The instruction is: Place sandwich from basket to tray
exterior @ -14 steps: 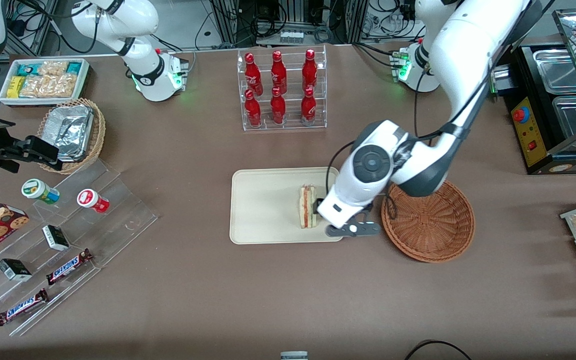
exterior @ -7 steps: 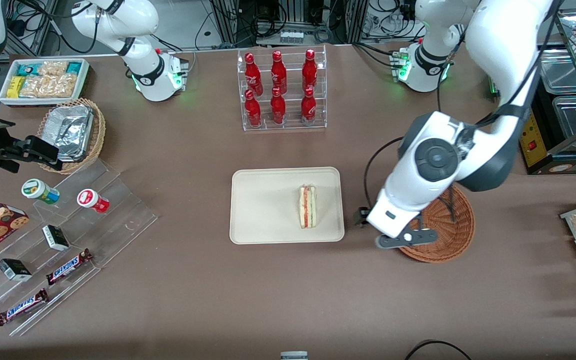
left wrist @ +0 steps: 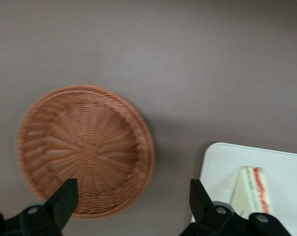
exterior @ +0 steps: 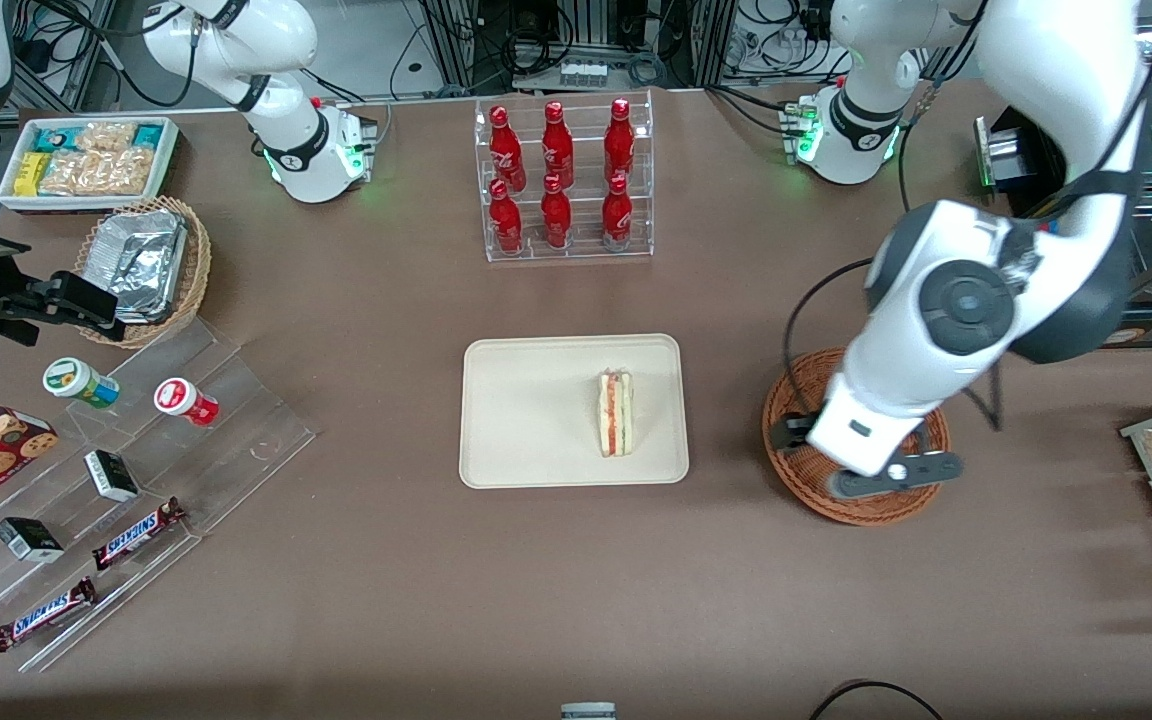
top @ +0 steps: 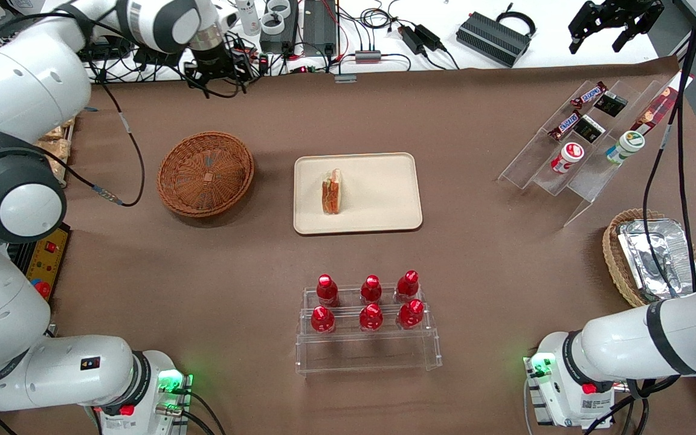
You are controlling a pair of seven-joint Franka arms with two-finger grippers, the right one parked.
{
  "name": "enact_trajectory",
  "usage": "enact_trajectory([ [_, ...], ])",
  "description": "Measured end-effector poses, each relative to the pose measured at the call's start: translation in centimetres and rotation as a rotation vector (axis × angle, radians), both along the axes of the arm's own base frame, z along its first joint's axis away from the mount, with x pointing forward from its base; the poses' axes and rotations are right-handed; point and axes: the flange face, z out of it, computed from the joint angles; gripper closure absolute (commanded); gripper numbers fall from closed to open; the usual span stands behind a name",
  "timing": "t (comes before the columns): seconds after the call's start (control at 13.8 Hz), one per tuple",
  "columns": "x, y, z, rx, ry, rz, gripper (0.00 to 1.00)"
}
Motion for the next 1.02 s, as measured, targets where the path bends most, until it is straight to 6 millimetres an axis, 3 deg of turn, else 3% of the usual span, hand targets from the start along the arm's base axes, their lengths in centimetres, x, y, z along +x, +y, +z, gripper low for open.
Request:
enact_trajectory([
  [0.51, -2.3, 5.7, 5.4, 0.031, 0.08, -0.014, 0.0],
  [1.02, -6.6, 11.8, 11.9, 0.039, 0.153, -0.106, 0.0],
])
